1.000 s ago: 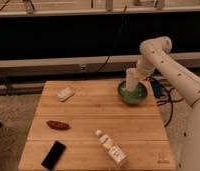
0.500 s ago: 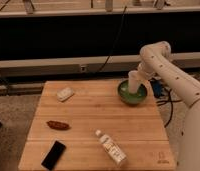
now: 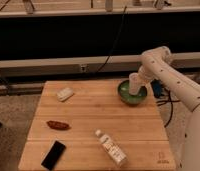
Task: Place the ceramic cup in the ceramic bowl
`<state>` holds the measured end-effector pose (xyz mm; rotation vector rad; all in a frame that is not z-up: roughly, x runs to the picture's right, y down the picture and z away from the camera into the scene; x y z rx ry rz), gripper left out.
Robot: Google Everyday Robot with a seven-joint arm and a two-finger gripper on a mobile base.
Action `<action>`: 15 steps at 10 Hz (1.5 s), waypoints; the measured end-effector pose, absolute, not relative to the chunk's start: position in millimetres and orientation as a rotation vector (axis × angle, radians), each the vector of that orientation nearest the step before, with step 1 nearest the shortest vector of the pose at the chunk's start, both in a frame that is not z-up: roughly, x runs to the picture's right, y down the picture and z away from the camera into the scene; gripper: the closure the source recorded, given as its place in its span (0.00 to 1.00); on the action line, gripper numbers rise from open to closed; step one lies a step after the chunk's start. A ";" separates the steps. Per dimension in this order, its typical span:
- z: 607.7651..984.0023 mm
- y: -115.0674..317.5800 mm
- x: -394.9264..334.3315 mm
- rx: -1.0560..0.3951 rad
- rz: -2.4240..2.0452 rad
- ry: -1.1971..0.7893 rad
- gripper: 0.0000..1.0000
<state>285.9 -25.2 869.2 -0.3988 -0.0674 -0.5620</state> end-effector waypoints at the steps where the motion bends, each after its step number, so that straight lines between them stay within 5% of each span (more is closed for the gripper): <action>1: 870.6 -23.2 285.6 -0.400 -0.562 -0.070 0.52; 4: 872.8 -17.8 285.1 -0.398 -0.566 -0.082 0.23; 5: 873.4 -16.6 284.5 -0.398 -0.568 -0.086 0.20; 15: 856.9 -27.3 286.1 -0.384 -0.592 -0.129 0.20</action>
